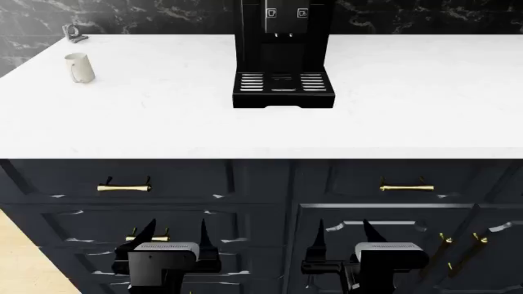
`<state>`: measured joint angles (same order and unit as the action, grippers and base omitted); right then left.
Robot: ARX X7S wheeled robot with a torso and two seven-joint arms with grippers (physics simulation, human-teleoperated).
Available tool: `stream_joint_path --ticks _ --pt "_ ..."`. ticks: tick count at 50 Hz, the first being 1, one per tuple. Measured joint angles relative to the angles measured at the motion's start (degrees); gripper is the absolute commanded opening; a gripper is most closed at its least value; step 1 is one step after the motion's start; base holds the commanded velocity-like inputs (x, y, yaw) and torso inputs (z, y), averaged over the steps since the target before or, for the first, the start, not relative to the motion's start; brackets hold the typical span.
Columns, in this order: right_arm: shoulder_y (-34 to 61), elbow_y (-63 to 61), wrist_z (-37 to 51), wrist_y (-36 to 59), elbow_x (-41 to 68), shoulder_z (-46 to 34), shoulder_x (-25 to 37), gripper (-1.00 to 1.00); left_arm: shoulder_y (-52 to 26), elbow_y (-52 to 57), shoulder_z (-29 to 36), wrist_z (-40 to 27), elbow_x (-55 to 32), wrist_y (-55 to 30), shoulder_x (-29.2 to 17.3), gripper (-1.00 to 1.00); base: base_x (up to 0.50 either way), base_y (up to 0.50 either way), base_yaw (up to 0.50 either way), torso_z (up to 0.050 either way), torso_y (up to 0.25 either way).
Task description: A wet mug is on the counter and needs to be dried. Pick it up and place it upside down in the open cabinet.
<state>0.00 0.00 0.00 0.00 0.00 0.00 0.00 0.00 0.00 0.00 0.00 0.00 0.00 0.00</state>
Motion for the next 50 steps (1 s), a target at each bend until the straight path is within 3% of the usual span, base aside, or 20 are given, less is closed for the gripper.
stream_joint_path --ticks 8,23,32,41,45,50 --pt "-0.32 -0.98 1.11 -0.04 0.83 -0.96 0.86 1.00 0.67 2.05 1.30 0.90 -1.98 -2.97 -1.15 1.00 0.00 0.00 0.00 0.000 0.000" --pt "-1.10 -11.22 4.28 5.94 1.34 -1.68 3.84 1.00 2.58 14.41 2.19 -0.11 -6.94 -14.18 -3.44 1.00 0.00 0.00 0.00 0.049 0.000" --pt "0.10 -22.40 4.96 15.25 1.87 -1.02 6.53 1.00 0.71 28.21 1.57 -2.94 -10.23 -28.93 -5.33 1.00 0.00 0.00 0.00 0.050 0.000" --pt "6.73 -36.47 4.27 32.36 3.45 0.09 10.11 1.00 -8.80 43.99 -2.80 -5.93 -16.57 -52.60 -7.37 1.00 0.00 0.00 0.00 0.050 0.000" --pt "10.84 -42.30 3.47 41.32 4.98 1.17 11.39 1.00 -15.52 49.06 -7.57 -10.98 -26.37 -64.09 -8.51 1.00 0.00 0.00 0.00 0.050 0.000" --pt "16.48 -49.00 3.11 52.67 8.69 3.51 13.48 1.00 -24.01 49.63 -13.08 -27.60 -49.45 -73.38 -12.46 1.00 0.00 0.00 0.00 0.050 0.000"
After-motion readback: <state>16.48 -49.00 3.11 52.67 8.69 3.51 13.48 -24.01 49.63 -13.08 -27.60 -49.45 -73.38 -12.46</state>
